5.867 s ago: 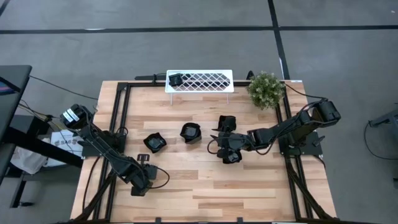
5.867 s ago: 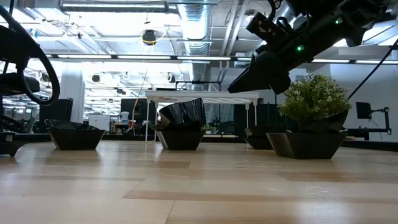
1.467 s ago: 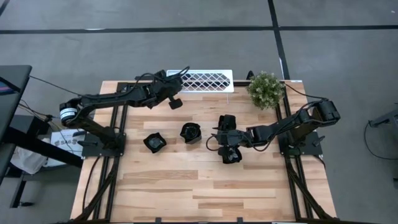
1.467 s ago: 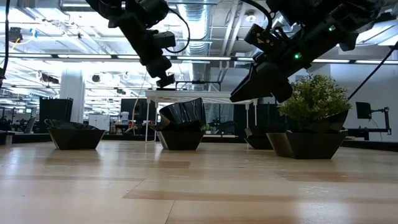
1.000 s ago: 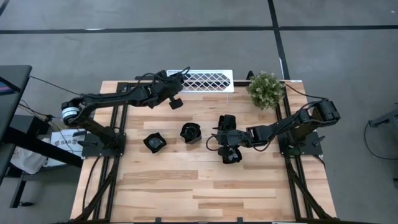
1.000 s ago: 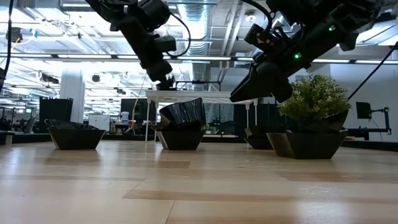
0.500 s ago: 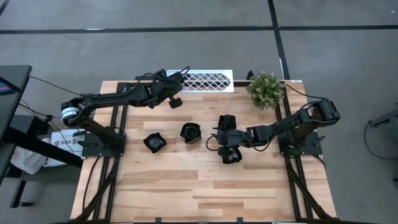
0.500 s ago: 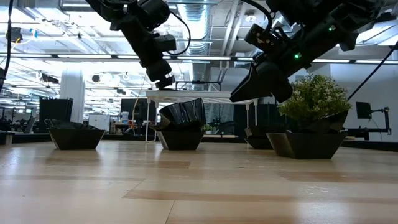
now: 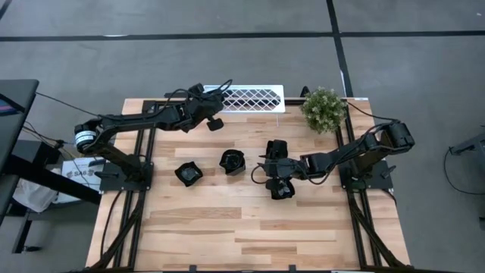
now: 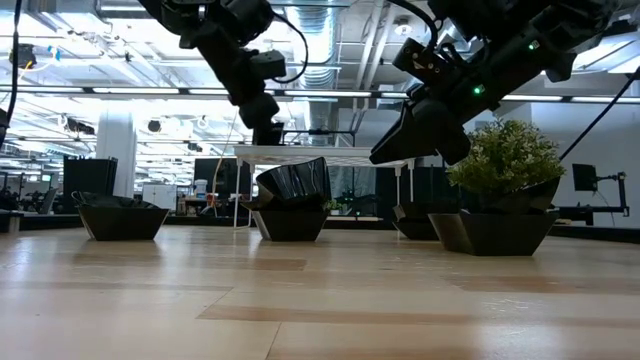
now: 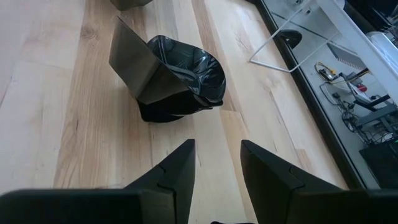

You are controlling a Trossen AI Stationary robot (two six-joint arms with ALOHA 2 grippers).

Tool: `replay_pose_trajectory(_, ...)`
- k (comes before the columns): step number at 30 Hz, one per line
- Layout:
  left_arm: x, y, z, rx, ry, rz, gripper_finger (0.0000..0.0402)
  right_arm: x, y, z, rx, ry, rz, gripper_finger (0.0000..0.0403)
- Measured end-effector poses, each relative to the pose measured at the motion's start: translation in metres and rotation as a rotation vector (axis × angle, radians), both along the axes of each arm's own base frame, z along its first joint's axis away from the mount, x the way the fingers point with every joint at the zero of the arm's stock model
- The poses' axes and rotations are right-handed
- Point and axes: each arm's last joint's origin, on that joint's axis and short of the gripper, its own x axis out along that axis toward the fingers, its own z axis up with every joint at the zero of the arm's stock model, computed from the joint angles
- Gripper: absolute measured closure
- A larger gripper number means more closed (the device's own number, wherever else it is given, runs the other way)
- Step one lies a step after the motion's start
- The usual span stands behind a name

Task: Pick & Place Mini shaped plates
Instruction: Stack the black square plate on top of the black square plate on the shelf

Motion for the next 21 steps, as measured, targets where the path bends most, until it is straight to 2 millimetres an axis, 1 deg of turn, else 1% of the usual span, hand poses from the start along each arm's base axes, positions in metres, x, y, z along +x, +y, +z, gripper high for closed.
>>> replay_pose_trajectory(21,0.0015,0.0002,0.001,-0.002,-0.022,-0.01,0.0368,0.0002,0.0,0.0003,0.0,-0.003,0.0,0.028)
